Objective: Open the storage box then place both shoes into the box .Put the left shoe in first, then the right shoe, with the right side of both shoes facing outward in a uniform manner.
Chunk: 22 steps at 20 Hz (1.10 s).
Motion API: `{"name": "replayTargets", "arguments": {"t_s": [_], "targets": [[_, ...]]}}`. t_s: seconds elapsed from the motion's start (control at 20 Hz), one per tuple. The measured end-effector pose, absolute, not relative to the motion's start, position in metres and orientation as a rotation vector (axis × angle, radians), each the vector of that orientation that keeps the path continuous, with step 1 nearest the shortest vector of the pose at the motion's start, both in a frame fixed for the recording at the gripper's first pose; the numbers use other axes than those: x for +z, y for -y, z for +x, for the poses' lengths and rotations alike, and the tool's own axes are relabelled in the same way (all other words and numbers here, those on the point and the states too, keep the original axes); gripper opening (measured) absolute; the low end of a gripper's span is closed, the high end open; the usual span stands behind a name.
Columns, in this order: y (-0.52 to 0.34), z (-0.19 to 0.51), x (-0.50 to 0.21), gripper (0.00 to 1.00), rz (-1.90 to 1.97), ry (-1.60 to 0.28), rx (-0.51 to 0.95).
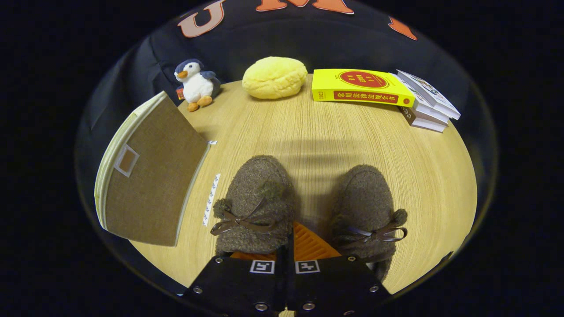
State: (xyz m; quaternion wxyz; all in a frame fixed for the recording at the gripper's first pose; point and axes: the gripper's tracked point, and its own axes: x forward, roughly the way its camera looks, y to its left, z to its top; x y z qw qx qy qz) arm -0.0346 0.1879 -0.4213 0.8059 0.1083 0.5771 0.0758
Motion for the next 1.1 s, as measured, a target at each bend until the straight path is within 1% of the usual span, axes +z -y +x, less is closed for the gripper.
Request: {"name": "replayTargets", "arguments": {"t_s": [0.35, 0.6, 0.9, 1.1], "targets": [[-0.222, 0.001, -0.334, 0.03, 0.296, -1.121, 0.235], [-0.244, 0.018, -0.286, 0.03, 0.31, -1.072, 0.263], [-0.288, 0.035, -0.237, 0.02, 0.355, -1.048, 0.289], [-0.326, 0.048, -0.223, 0.03, 0.365, -1.054, 0.291]]}}
